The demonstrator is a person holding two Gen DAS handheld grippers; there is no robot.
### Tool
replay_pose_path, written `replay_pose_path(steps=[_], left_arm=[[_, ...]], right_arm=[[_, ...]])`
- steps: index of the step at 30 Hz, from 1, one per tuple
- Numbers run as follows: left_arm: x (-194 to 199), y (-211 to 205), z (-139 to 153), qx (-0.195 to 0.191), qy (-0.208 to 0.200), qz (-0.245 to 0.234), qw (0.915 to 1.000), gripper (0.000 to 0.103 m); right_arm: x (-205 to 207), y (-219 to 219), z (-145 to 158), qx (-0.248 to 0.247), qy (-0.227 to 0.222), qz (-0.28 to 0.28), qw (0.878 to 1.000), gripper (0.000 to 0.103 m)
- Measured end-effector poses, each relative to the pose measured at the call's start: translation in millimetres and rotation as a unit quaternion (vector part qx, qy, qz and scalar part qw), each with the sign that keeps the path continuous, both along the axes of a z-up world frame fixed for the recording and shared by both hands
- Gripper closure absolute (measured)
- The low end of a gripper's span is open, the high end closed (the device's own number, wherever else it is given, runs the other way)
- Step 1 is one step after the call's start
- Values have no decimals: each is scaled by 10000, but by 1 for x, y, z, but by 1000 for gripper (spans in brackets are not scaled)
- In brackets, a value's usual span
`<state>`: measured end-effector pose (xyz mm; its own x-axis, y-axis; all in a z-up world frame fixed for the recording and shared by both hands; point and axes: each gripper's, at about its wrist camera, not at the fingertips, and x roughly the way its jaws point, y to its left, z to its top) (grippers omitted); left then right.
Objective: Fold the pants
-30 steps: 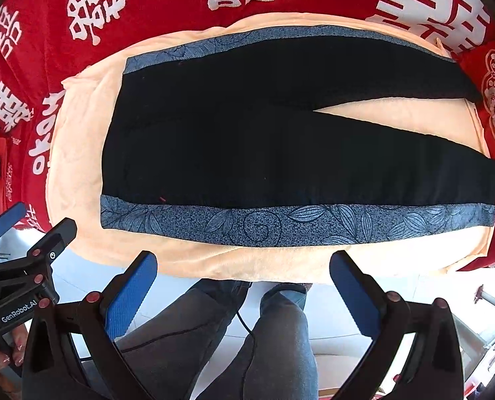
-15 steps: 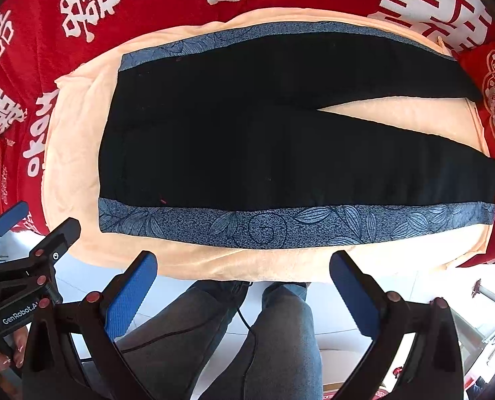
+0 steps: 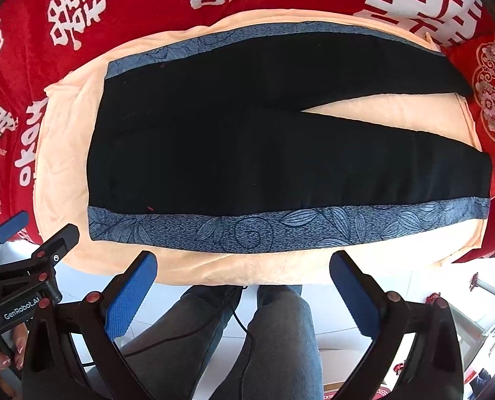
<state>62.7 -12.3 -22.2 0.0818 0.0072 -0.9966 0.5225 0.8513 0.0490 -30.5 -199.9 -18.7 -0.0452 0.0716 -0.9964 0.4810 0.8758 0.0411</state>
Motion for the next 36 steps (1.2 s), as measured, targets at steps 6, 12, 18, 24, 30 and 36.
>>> replay_pose_path(steps=[6,12,18,24,30,36], left_arm=[[-11,-12,-8,9,20,186,9998,0],[-23,-9,-10,-140,-43,860,9962,0],[-35,-5,-30,81,23,1191,9928,0],[-33,-3,-55,83,-1,1077,9941,0],[-23,0,-86,-74,-41,768,9970,0],[-14,24,-98,-536,-88,914,9943,0]], right_arm=[[-11,-17,-5,54,-89,0,9999,0],[-22,-33,-15,220,-172,242,9993,0],[-30,-40,-31,306,-146,435,9985,0],[-30,-48,-53,280,-278,271,9989,0],[-28,-48,-78,329,-475,60,9983,0],[-41,-46,-89,1902,-1388,-487,9707,0]])
